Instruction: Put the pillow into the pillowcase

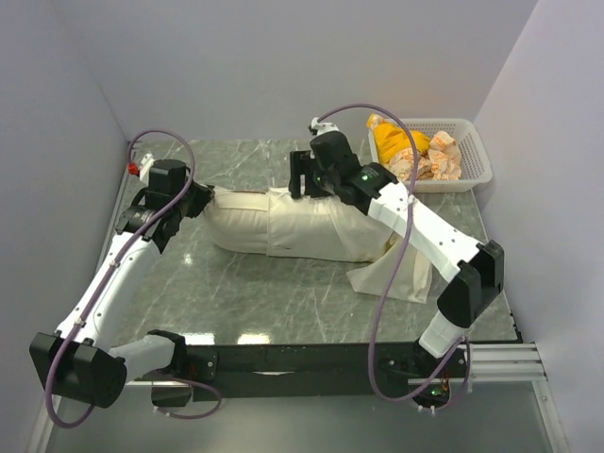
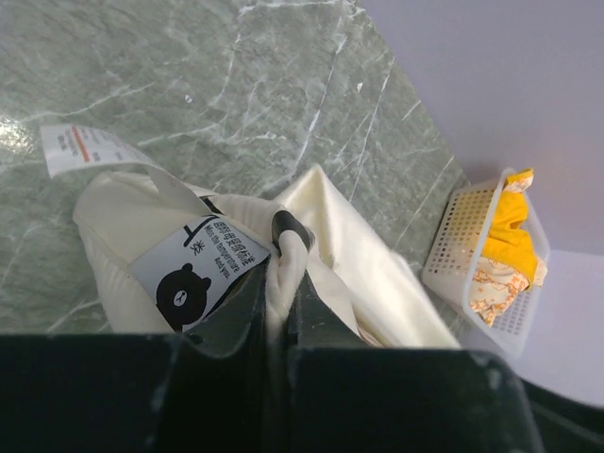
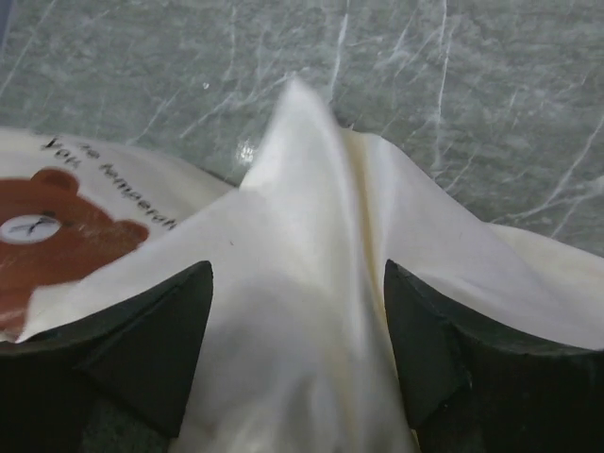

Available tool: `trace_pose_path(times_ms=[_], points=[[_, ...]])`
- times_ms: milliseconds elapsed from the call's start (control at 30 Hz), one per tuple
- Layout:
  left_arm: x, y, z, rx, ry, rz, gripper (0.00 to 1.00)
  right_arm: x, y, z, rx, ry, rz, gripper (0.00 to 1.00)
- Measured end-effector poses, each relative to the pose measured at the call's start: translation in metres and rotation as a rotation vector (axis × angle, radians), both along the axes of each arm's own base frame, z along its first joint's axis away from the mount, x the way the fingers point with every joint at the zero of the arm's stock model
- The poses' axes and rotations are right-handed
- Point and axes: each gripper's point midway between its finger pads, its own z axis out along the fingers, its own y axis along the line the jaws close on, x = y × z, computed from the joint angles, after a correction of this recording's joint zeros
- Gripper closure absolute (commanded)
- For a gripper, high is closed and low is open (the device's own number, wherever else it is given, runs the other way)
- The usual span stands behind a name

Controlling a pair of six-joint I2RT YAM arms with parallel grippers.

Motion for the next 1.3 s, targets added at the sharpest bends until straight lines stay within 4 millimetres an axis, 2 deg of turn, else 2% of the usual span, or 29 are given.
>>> trace_pose_path(times_ms=[133, 367, 467, 533, 633, 733, 833, 900, 933, 1000, 1033, 1133, 1200, 1267, 1300], points=[[0.002, -0.002, -0.001, -0.025, 0.006, 0.009, 0.99, -0.027, 0.009, 0.027, -0.032, -0.084, -0.002, 0.02], [0.005, -0.003, -0.003, -0.048, 0.014, 0.026, 0.99, -0.084, 0.002, 0.099, 0.01, -0.255, -0.076, 0.01], [0.011, -0.004, -0.005, -0.059, 0.016, 0.035, 0.99, -0.105, 0.005, 0.112, 0.046, -0.28, -0.089, 0.01], [0.014, -0.005, -0.005, -0.064, 0.014, 0.037, 0.99, -0.116, 0.012, 0.109, 0.053, -0.278, -0.086, 0.01], [0.018, -0.005, -0.005, -0.064, 0.013, 0.037, 0.99, -0.119, 0.026, 0.088, 0.025, -0.247, -0.084, 0.0], [0.021, -0.006, -0.005, -0.064, 0.013, 0.037, 0.99, -0.11, 0.041, 0.057, -0.043, -0.215, -0.099, 0.0], [0.023, -0.007, -0.005, -0.064, 0.013, 0.035, 0.99, -0.093, 0.058, 0.021, -0.143, -0.179, -0.122, 0.01], [0.024, -0.006, -0.006, -0.06, 0.015, 0.034, 0.99, -0.081, 0.062, 0.004, -0.2, -0.17, -0.146, 0.1], [0.024, -0.006, -0.006, -0.058, 0.016, 0.034, 0.99, -0.074, 0.061, -0.001, -0.224, -0.172, -0.166, 0.27], [0.024, -0.006, -0.005, -0.053, 0.017, 0.031, 0.99, -0.064, 0.056, -0.006, -0.25, -0.179, -0.2, 0.54], [0.025, -0.006, -0.005, -0.049, 0.018, 0.028, 0.99, -0.061, 0.052, -0.005, -0.257, -0.18, -0.212, 0.74], [0.028, -0.008, -0.003, -0.04, 0.025, 0.02, 0.99, -0.056, 0.044, 0.003, -0.261, -0.187, -0.237, 0.9], [0.03, -0.008, -0.002, -0.037, 0.033, 0.02, 0.99, -0.058, 0.044, 0.016, -0.256, -0.185, -0.226, 0.91], [0.032, -0.008, -0.001, -0.034, 0.041, 0.02, 0.99, -0.062, 0.055, 0.034, -0.23, -0.187, -0.188, 0.94], [0.033, -0.008, 0.0, -0.033, 0.043, 0.02, 0.99, -0.068, 0.068, 0.044, -0.21, -0.182, -0.143, 0.94]])
